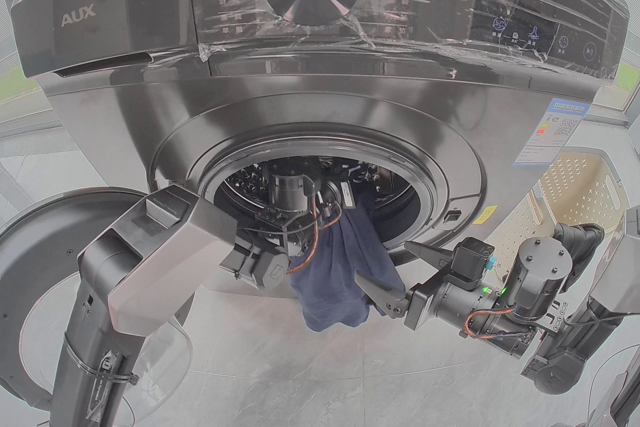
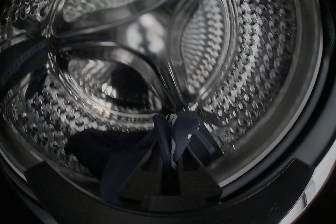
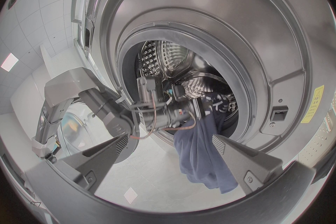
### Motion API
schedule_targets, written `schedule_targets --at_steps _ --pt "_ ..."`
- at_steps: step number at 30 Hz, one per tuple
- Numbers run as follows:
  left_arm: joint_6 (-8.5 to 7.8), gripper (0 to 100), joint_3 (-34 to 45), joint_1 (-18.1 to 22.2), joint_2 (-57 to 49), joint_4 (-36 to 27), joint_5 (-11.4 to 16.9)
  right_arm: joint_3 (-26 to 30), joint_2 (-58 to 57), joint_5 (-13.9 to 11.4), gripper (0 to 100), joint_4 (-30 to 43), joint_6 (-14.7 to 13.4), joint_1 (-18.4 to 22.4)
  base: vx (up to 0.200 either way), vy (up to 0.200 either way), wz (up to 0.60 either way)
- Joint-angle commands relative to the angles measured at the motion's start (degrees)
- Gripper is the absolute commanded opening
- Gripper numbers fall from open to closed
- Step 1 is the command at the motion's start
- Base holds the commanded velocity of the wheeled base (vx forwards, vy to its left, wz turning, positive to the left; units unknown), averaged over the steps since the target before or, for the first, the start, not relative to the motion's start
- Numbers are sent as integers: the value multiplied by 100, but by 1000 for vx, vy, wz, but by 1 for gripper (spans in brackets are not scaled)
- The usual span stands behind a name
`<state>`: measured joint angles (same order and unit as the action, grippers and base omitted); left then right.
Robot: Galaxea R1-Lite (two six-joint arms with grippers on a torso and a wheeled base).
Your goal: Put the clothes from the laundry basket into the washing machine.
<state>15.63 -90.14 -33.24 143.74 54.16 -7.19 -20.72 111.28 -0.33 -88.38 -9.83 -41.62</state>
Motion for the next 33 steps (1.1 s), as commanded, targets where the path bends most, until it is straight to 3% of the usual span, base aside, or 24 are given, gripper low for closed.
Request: schedule_targets --at_steps 1,10,11,16,22,24,27,29,33 --pt "2 0 -742 380 110 51 -151 -2 8 -2 100 -4 -2 -4 0 0 0" --pt "-25 0 -742 468 154 156 -81 -2 8 -2 100 -4 -2 -4 0 0 0" --pt "-16 100 -742 450 163 182 -81 7 8 -11 100 -4 -2 -4 0 0 0" --pt "2 100 -268 222 5 165 -54 -2 8 -2 100 -4 -11 -4 0 0 0" --pt "-16 100 1060 -147 -645 42 341 -2 8 -11 100 -4 -2 5 0 0 0" --pt "-95 100 1411 -226 -742 -187 368 -2 8 -11 100 -4 -2 -4 0 0 0" --pt "-429 100 1745 -235 -725 -231 368 7 -1 -11 100 -4 -2 -4 0 0 0" --pt "-517 100 1921 -235 -707 -231 385 7 -1 -2 100 -4 -2 -4 0 0 0" --pt "-535 100 1974 -235 -628 -231 526 -2 -1 -11 100 -4 -2 -4 0 0 0"
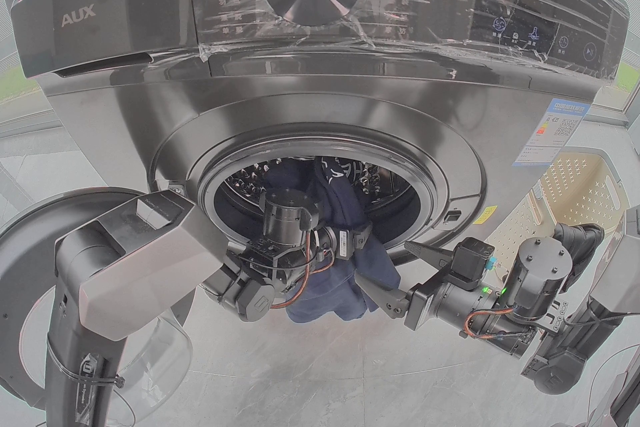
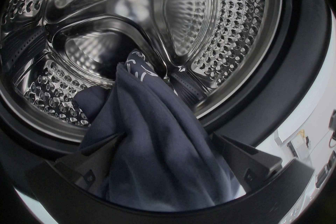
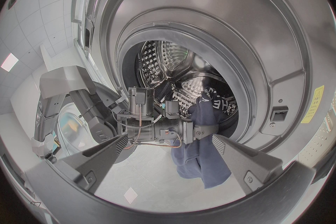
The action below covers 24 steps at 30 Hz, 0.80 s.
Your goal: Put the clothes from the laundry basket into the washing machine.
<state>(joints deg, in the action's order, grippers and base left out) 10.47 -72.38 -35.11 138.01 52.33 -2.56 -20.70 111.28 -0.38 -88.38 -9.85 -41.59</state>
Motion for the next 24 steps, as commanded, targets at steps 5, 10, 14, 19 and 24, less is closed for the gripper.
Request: schedule_targets --at_steps 5,10,14,19,24 --pt "-28 0 154 -5 218 75 71 5 -1 3 100 -4 1 -7 0 0 0" --pt "16 0 -13 22 358 286 80 5 -1 3 100 -4 1 -7 0 0 0" --pt "69 0 -541 92 525 479 -43 -4 8 3 100 -4 1 -7 0 0 0" --pt "280 0 -1305 224 631 506 -350 -4 -1 3 100 -4 1 -7 0 0 0" --pt "535 0 -2466 417 894 559 -720 5 8 11 100 -4 1 -7 0 0 0"
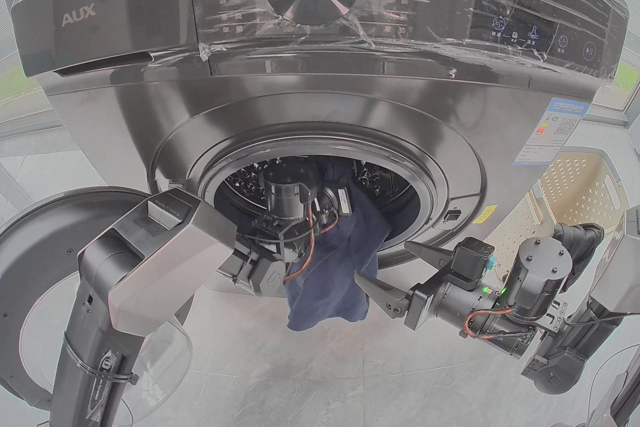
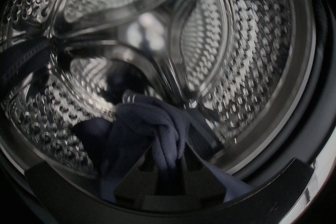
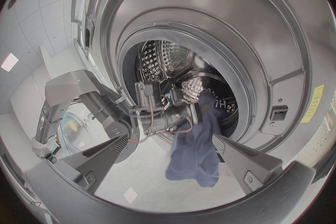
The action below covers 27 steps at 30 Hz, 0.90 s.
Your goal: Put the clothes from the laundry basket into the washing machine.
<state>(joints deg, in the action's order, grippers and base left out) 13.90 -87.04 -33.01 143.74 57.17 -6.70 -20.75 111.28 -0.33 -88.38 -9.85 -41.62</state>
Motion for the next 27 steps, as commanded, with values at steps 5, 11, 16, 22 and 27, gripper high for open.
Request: schedule_targets --at_steps 5,11,16,22,27 --pt "184 0 -1465 225 462 242 -402 1 8 7 100 -4 1 -4 0 0 0" --pt "122 100 -911 155 400 347 -358 1 8 -2 100 -4 -8 -4 0 0 0" --pt "131 100 -67 14 -57 277 -270 9 8 7 100 -4 -8 -4 0 0 0" --pt "34 100 987 -162 -478 198 -129 1 70 7 100 -4 -8 -4 0 0 0" --pt "-36 100 1479 -276 -628 145 38 1 122 7 100 -12 -17 -4 0 0 0"
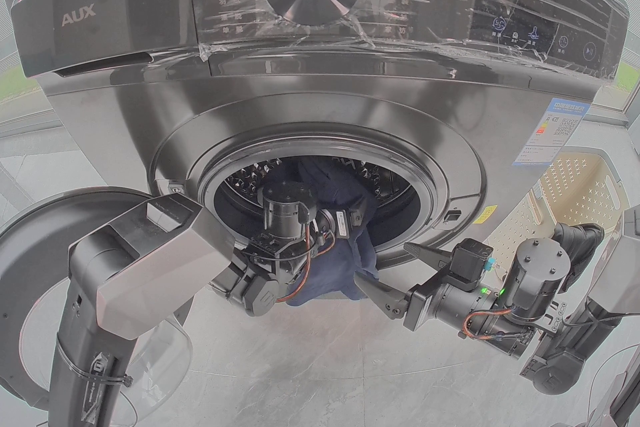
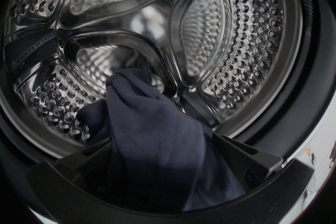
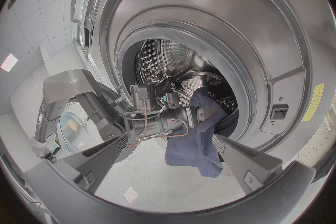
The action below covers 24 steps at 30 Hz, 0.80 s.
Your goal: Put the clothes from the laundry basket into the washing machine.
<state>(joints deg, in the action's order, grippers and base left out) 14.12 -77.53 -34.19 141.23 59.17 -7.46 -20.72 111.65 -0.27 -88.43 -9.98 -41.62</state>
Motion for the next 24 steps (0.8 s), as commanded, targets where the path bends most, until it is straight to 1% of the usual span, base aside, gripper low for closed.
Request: schedule_targets --at_steps 1,3,6,7,9,11,16,18,19,21,23,24 --pt "-120 100 581 -158 -359 -55 148 -2 85 0 100 -8 -4 -4 0 0 0" --pt "-199 100 581 -140 -298 -90 184 -11 85 0 100 -8 -12 -4 0 0 0" --pt "-243 100 590 -114 -95 -99 184 -11 111 0 100 -8 -12 13 0 0 0" --pt "-243 0 590 -114 -87 -108 184 -11 111 0 100 -8 -12 13 0 0 0" --pt "-331 0 643 -96 -8 -125 228 -19 111 0 100 -8 -12 22 0 0 0" --pt "-401 0 678 -87 36 -178 377 -37 111 0 100 -8 -12 22 0 0 0" --pt "-392 0 581 -52 63 -169 421 -46 111 0 100 -8 -12 13 0 0 0" --pt "-348 0 318 -35 54 -143 412 -63 111 0 100 -8 -12 5 0 0 0" --pt "-331 0 89 9 63 -160 351 -55 111 0 100 -8 -12 5 0 0 0" --pt "-199 0 -359 141 107 -178 201 -55 111 0 100 -8 -4 -4 0 0 0" --pt "-23 0 -842 238 203 -187 8 -55 102 9 100 -8 -12 -4 0 0 0" --pt "30 0 -1053 291 230 -178 -45 -55 85 9 100 -8 -4 5 0 0 0"
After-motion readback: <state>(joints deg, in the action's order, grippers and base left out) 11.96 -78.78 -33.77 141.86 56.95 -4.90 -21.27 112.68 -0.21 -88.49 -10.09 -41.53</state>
